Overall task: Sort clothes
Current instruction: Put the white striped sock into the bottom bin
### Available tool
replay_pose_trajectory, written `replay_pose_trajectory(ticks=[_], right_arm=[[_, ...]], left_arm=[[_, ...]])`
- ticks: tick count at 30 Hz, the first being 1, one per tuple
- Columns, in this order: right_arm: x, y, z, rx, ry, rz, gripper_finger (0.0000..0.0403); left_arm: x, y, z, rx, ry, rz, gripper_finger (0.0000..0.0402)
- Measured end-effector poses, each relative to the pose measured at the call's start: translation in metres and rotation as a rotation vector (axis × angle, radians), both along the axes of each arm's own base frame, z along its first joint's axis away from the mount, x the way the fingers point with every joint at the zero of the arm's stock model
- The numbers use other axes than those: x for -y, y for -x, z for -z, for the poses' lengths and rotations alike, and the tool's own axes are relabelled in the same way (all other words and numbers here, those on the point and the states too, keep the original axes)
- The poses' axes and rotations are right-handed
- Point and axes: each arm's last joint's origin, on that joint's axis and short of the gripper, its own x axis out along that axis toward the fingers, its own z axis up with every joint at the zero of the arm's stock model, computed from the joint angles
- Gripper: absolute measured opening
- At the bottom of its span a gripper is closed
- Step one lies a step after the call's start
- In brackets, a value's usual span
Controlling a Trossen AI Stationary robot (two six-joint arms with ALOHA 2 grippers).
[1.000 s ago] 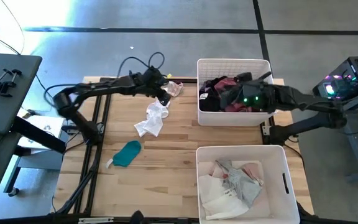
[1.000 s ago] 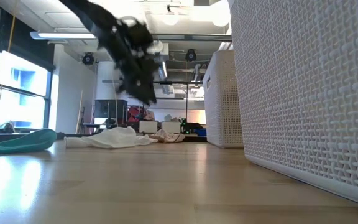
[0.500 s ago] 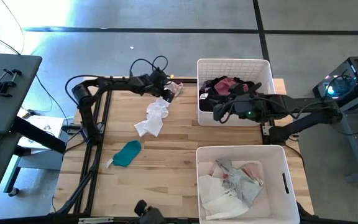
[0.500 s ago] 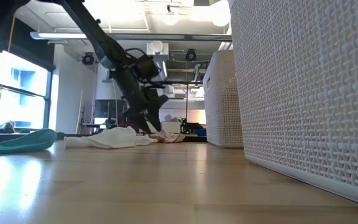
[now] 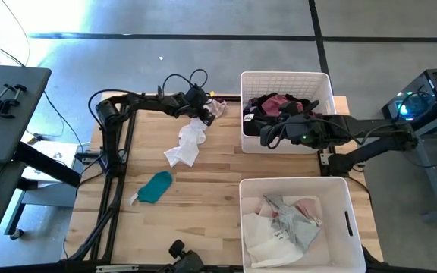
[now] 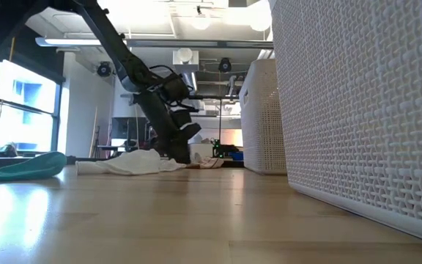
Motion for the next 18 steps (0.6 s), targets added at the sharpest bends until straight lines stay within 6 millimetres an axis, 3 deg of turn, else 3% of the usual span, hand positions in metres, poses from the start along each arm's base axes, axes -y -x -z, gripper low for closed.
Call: replay_pose_trajectory(ticks=[5, 10, 18], right_arm=[[0.0, 0.0, 0.0, 0.0, 0.001, -0.001, 0.0193], [0.0, 0.0, 0.0, -0.005, 0.005, -0.005, 0.0193], [0.0, 0.001, 0.001, -0.018, 0.008, -0.007, 0.0193]], left_arm=[[0.003, 0.004, 0.002, -0.084, 0.001, 0.068, 0.0013], [0.018, 0.013, -0.007, -0.21, 0.034, 0.162, 0.0003], [0.06, 0.013, -0.069, -0.188, -0.064, 0.392, 0.0]])
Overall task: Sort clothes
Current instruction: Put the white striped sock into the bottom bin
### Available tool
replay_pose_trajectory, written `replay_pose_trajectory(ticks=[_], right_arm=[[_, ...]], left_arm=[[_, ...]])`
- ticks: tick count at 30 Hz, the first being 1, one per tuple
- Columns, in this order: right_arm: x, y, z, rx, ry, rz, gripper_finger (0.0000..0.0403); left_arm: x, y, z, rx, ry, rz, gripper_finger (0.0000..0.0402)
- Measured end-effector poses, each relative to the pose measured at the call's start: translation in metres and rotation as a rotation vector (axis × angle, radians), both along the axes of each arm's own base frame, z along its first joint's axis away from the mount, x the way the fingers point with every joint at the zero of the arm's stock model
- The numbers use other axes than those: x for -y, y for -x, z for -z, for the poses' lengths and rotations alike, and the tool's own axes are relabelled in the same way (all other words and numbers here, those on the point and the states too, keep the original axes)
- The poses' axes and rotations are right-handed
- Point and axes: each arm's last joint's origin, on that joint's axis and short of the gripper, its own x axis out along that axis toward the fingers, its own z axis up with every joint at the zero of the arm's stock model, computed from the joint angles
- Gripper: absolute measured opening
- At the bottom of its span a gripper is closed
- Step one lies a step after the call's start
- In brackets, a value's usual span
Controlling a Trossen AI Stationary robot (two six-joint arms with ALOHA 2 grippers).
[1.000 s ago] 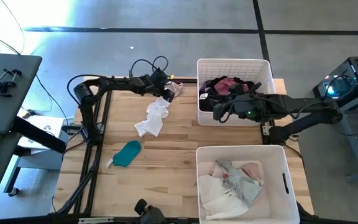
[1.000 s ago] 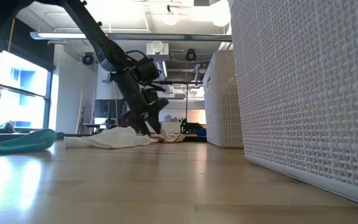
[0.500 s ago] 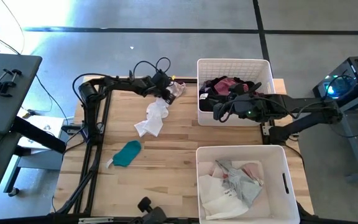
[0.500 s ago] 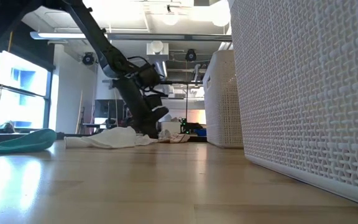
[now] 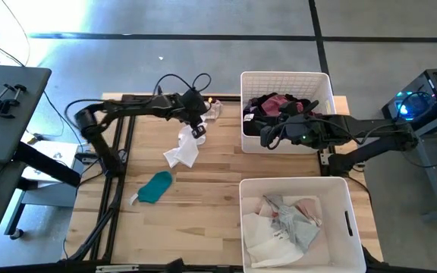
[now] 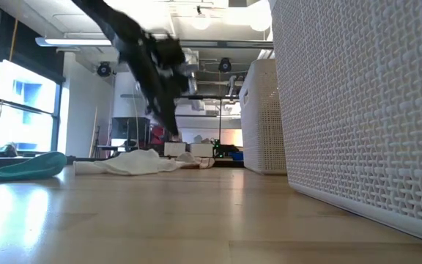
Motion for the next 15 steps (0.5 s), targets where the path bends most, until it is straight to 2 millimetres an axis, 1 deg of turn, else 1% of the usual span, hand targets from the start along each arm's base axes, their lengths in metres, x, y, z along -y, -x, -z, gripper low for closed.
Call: replay_pose_trajectory(ticks=[3, 6, 8, 9, 10, 12, 15], right_arm=[[0.0, 0.0, 0.0, -0.005, 0.0, 0.0, 0.0193], [0.0, 0.0, 0.001, -0.009, 0.003, 0.002, 0.0193], [0.0, 0.001, 0.001, -0.014, 0.009, 0.011, 0.0193], [0.001, 0.001, 0.001, -0.016, 0.015, 0.018, 0.0193], [0.001, 0.002, 0.001, -0.02, 0.022, 0.028, 0.0193], [0.001, 0.002, 0.002, -0.026, 0.026, 0.034, 0.0193], [0.001, 0.002, 0.002, -0.023, 0.023, 0.036, 0.0193]], left_arm=[[0.02, 0.006, -0.03, 0.052, -0.017, 0.073, 0.0], [0.037, 0.013, -0.06, 0.136, -0.059, 0.108, 0.0], [0.041, 0.015, -0.073, 0.212, -0.059, 0.066, 0.0], [0.039, 0.015, -0.078, 0.26, -0.05, 0.021, 0.0], [0.036, 0.015, -0.08, 0.29, -0.035, -0.023, 0.0], [0.027, 0.016, -0.075, 0.29, -0.017, -0.092, 0.0001], [0.01, 0.014, -0.056, 0.236, -0.009, -0.175, 0.0014]])
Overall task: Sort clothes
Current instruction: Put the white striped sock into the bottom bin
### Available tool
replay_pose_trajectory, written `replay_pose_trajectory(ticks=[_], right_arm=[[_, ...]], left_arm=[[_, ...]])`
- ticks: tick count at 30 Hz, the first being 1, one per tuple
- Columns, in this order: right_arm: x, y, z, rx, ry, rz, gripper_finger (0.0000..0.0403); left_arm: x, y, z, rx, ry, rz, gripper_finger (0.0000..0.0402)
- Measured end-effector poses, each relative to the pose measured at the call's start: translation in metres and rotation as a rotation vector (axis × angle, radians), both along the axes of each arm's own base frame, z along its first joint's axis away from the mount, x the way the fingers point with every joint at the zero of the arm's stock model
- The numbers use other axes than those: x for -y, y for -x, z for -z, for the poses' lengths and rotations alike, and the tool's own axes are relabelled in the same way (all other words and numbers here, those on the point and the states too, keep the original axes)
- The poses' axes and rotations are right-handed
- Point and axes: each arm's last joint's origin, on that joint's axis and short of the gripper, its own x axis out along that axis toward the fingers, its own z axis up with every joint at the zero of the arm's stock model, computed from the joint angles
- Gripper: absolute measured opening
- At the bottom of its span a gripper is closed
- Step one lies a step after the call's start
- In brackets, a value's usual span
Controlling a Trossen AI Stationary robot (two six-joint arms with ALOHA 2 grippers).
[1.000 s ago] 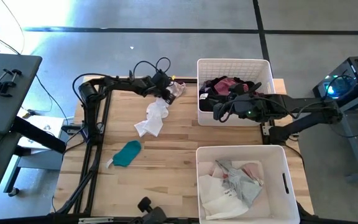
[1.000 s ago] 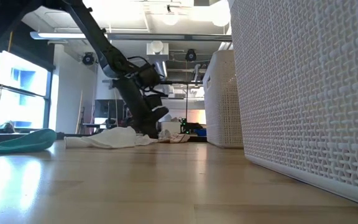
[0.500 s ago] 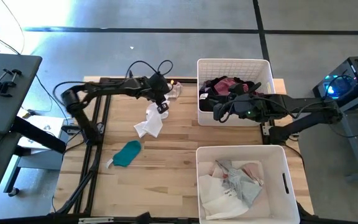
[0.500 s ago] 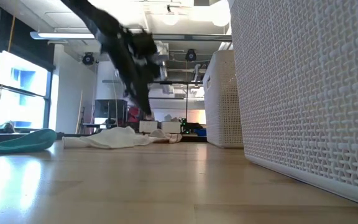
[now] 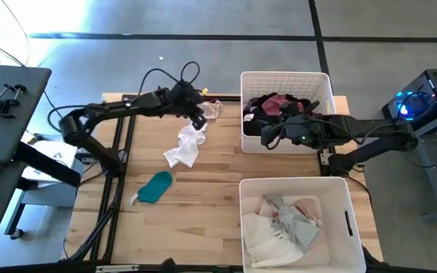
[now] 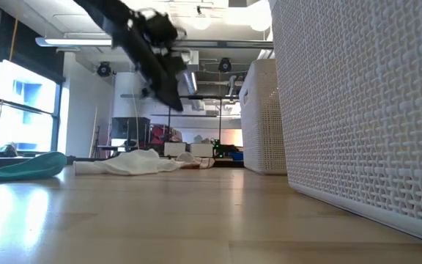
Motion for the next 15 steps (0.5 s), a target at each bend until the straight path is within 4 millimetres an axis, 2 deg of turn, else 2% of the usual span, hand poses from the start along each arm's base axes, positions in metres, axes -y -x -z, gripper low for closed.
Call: replay_pose_trajectory(ticks=[3, 8, 12, 15], right_arm=[[0.0, 0.0, 0.0, 0.002, -0.004, -0.002, 0.0193], [0.0, 0.0, 0.0, 0.014, -0.016, 0.004, 0.0193], [0.0, 0.0, 0.0, 0.027, -0.04, 0.011, 0.0193], [-0.001, 0.0, 0.0, 0.026, -0.053, -0.006, 0.0193]], left_arm=[[-0.02, -0.003, 0.023, -0.034, 0.023, -0.046, 0.0047], [-0.052, -0.009, 0.06, -0.001, 0.112, -0.111, 0.013], [-0.068, -0.007, 0.082, 0.018, 0.176, -0.212, 0.019], [-0.078, -0.006, 0.094, 0.04, 0.221, -0.255, 0.0216]])
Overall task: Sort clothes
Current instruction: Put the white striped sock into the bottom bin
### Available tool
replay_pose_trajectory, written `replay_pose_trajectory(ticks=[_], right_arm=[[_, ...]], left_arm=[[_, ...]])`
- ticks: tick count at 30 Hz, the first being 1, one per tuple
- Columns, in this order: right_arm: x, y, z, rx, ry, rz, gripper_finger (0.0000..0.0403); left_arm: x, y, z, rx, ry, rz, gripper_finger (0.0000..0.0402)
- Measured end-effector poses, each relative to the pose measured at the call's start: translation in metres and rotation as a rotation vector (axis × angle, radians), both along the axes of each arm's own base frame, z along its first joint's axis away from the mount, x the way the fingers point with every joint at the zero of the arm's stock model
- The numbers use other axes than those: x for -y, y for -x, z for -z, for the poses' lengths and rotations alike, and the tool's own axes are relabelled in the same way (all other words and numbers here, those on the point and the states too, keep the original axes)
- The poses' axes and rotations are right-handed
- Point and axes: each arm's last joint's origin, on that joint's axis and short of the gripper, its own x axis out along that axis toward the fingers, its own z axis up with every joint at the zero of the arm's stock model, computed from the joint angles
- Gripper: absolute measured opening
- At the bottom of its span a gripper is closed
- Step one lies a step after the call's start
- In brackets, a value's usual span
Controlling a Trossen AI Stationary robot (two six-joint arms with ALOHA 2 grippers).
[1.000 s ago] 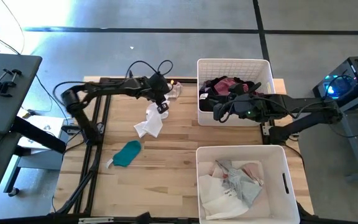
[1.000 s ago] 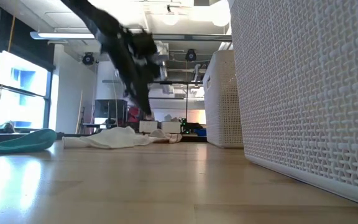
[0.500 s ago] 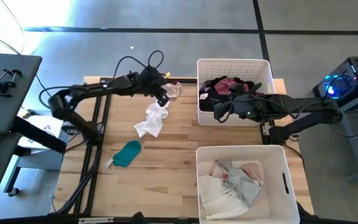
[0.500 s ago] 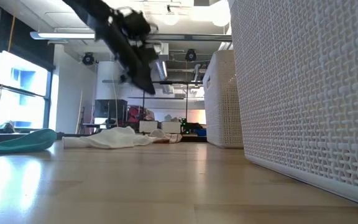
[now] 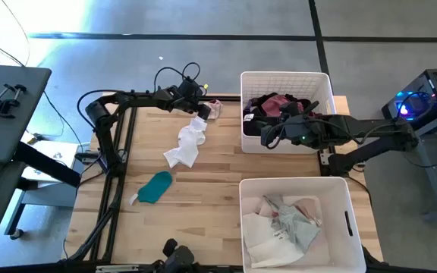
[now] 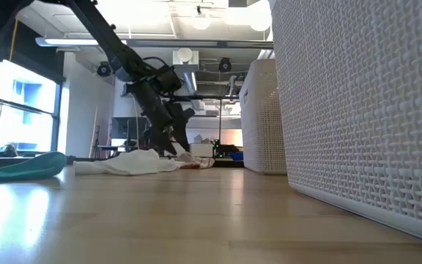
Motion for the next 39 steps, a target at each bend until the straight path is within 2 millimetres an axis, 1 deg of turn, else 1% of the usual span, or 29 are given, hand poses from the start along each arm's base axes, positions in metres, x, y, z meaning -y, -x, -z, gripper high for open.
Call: replay_pose_trajectory(ticks=[5, 9, 12, 14, 16, 17, 20, 21, 22, 24, 27, 31, 33, 36, 39], right_arm=[[0.0, 0.0, 0.0, -0.001, -0.007, -0.011, 0.0193], [0.0, 0.0, 0.0, -0.001, -0.007, -0.01, 0.0193], [0.0, 0.0, 0.0, 0.0, -0.012, -0.013, 0.0193], [0.0, 0.0, 0.0, 0.001, -0.015, -0.014, 0.0193], [-0.001, 0.0, 0.0, 0.002, -0.019, -0.018, 0.0193], [-0.001, 0.0, 0.0, 0.002, -0.02, -0.018, 0.0193], [-0.001, 0.0, 0.0, 0.002, -0.02, -0.018, 0.0193], [-0.001, 0.0, 0.0, 0.001, -0.016, -0.016, 0.0193], [-0.001, 0.0, 0.0, 0.0, -0.013, -0.016, 0.0193], [0.0, 0.0, 0.0, -0.002, -0.008, -0.012, 0.0193], [0.0, 0.0, 0.0, -0.002, -0.005, -0.009, 0.0193], [0.0, 0.0, 0.0, -0.008, 0.005, -0.011, 0.0193], [0.0, 0.0, 0.0, -0.014, 0.014, -0.017, 0.0193], [0.0, 0.0, 0.0, -0.027, 0.028, -0.032, 0.0193], [-0.001, -0.007, 0.003, -0.074, 0.064, -0.116, 0.0193]], left_arm=[[-0.012, -0.002, 0.012, 0.036, 0.017, -0.044, 0.022], [-0.02, -0.012, 0.02, 0.024, 0.014, -0.036, 0.0208], [-0.025, -0.019, 0.028, -0.018, 0.021, -0.014, 0.0191], [-0.026, -0.022, 0.027, -0.057, 0.0, 0.021, 0.017], [-0.026, -0.025, 0.025, -0.094, -0.03, 0.063, 0.0138], [-0.026, -0.026, 0.024, -0.111, -0.04, 0.084, 0.0117], [-0.022, -0.025, 0.026, -0.171, -0.047, 0.147, 0.0037], [-0.021, -0.024, 0.025, -0.184, -0.05, 0.165, 0.002], [-0.019, -0.024, 0.023, -0.197, -0.05, 0.182, 0.0012], [-0.015, -0.022, 0.017, -0.218, -0.055, 0.22, 0.0014], [-0.003, -0.022, -0.003, -0.221, -0.082, 0.313, 0.0005], [0.025, -0.023, -0.053, -0.127, -0.146, 0.438, 0.0004], [0.042, -0.022, -0.081, -0.056, -0.189, 0.513, 0.0002], [0.066, -0.016, -0.122, 0.094, -0.24, 0.616, 0.0002], [0.087, -0.008, -0.156, 0.266, -0.254, 0.695, 0.0001]])
